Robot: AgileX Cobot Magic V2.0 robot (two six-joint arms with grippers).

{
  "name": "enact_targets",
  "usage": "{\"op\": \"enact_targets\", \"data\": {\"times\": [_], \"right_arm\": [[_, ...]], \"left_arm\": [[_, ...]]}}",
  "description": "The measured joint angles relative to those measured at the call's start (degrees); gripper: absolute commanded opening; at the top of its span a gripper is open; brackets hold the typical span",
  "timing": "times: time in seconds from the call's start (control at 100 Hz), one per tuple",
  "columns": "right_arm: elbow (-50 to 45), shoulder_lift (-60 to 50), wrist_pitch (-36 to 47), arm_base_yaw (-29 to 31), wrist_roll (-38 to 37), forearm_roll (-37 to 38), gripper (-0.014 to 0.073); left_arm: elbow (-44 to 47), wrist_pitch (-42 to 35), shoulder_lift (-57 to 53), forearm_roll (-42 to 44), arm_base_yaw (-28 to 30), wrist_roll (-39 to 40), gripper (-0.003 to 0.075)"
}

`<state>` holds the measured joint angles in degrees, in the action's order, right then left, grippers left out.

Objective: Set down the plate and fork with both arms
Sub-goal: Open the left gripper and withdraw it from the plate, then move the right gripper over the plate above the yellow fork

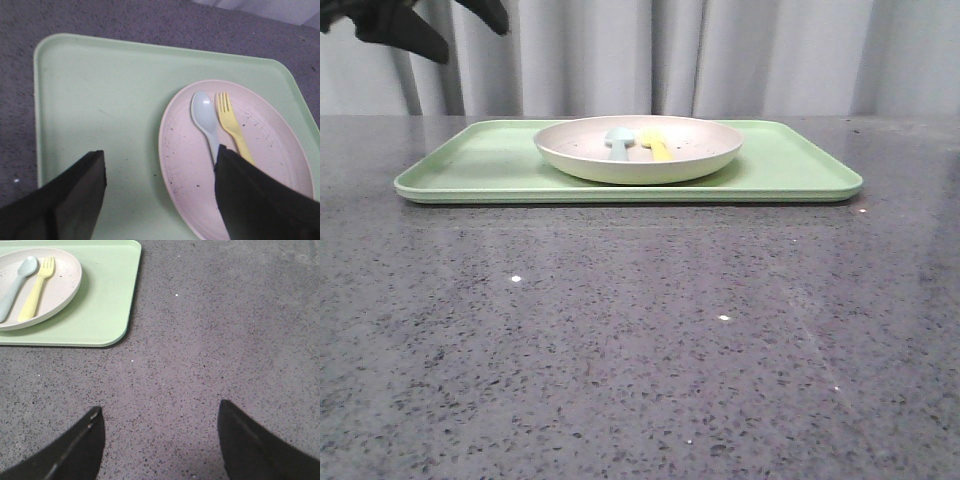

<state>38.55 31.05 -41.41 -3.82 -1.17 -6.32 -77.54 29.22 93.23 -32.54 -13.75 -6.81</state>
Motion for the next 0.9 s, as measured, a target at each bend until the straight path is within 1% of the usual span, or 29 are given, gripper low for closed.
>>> {"op": "enact_targets", "data": {"times": [0.11,0.28,0.4,0.66,0.78,0.9], "right_arm": [[0.0,0.0,0.0,0.0,0.0,0.0,0.0490],[0.0,0.0,0.0,0.0,0.0,0.0,0.0490],[0.0,0.0,0.0,0.0,0.0,0.0,0.0490],[0.0,0.0,0.0,0.0,0.0,0.0,0.0490],[0.0,0.0,0.0,0.0,0.0,0.0,0.0490],[0.0,0.0,0.0,0.0,0.0,0.0,0.0490]], "left_arm": [[2.1,0.5,-5.5,4.4,0.3,0.0,0.0458],[7.7,0.8,-14.6,11.8,0.3,0.3,0.0457],[12.1,1.0,-20.7,15.2,2.1,1.4,0.0457],[23.2,3.0,-34.8,17.9,11.4,1.8,0.0456],[28.4,4.4,-42.4,19.1,13.5,1.9,0.0456],[32.8,6.1,-48.9,19.7,13.8,1.9,0.0456]]}}
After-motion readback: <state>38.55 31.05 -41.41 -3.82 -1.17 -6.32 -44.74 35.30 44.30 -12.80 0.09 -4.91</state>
